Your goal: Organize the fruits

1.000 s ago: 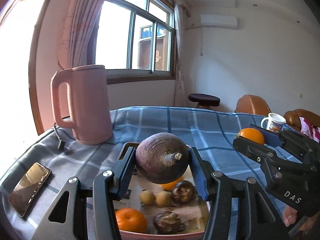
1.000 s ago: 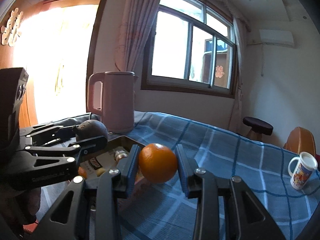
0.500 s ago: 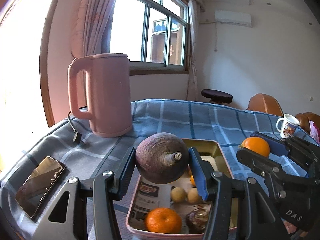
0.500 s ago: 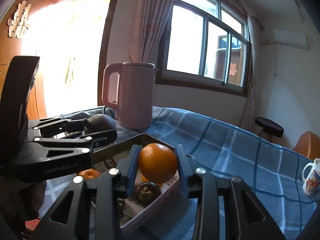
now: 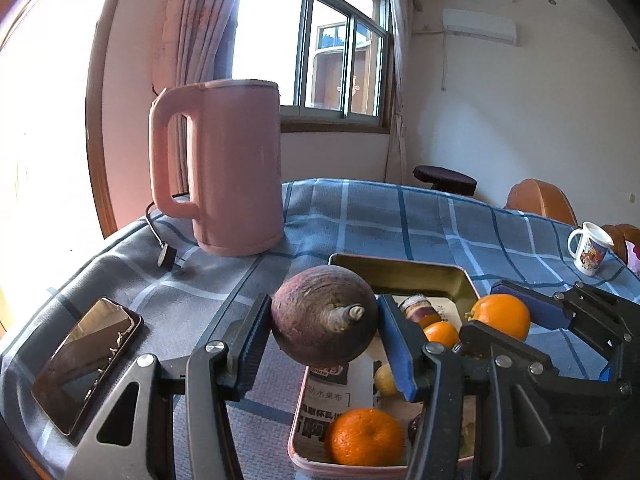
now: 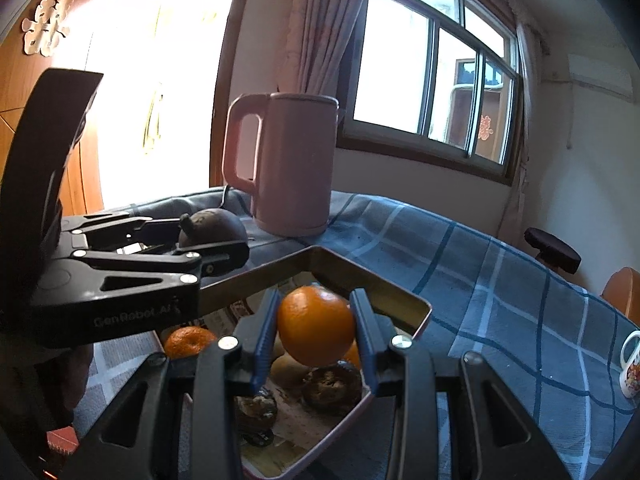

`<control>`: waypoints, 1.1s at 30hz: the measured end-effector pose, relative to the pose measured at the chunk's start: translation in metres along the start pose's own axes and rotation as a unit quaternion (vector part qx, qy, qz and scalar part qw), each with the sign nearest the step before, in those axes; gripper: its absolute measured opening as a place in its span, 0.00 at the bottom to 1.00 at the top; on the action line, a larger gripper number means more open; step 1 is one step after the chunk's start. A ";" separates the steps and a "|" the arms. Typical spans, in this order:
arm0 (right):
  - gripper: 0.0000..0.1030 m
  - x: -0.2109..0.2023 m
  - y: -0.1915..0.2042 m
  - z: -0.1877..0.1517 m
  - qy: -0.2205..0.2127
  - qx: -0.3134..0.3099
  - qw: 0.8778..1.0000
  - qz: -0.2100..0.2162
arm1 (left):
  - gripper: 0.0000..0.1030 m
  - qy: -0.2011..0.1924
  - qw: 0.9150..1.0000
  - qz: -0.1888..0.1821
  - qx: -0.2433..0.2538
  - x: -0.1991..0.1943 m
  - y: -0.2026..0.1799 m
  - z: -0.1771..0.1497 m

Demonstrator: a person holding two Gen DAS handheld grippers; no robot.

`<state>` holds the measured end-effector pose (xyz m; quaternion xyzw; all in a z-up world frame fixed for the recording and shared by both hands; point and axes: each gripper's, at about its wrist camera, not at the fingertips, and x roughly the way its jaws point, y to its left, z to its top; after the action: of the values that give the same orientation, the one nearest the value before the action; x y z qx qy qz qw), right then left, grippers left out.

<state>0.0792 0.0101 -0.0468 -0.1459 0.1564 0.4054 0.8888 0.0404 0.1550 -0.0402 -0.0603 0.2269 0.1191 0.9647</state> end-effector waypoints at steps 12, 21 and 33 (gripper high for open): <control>0.39 0.016 0.006 -0.002 0.036 -0.009 0.999 0.010 | 0.54 0.030 1.000 -0.003 0.008 0.013 -0.001 -0.006; 0.60 0.017 0.007 -0.003 0.040 -0.009 0.999 0.017 | 0.72 0.006 1.000 -0.006 0.019 0.001 -0.004 -0.002; 0.65 -0.002 0.001 -0.001 0.015 0.005 1.000 0.002 | 0.72 -0.016 1.000 -0.010 0.023 -0.016 -0.006 0.004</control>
<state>0.0769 0.0088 -0.0473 -0.1475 0.1721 0.4046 0.8860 0.0296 0.1463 -0.0294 -0.0389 0.2132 0.1051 0.9706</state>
